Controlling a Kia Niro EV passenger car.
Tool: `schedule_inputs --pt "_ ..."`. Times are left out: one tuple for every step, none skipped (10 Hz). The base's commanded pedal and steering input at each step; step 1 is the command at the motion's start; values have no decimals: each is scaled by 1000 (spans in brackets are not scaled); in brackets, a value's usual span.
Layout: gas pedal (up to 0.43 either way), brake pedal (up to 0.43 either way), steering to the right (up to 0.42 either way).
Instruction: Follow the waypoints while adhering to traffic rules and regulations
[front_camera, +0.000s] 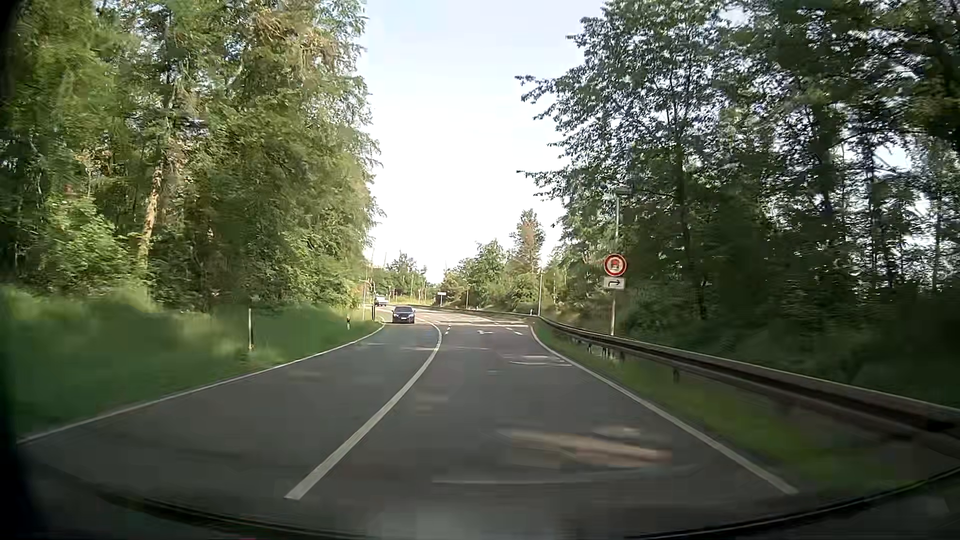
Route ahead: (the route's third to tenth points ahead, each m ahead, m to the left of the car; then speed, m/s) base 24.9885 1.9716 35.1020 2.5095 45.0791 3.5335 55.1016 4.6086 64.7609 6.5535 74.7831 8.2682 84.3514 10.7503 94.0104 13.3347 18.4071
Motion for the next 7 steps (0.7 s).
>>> schedule_inputs --pt "177 24 -11" --pt "177 30 -11" --pt "177 30 -11" --pt "177 24 -11" --pt "177 30 -11" --pt "177 30 -11" --pt "177 30 -11"
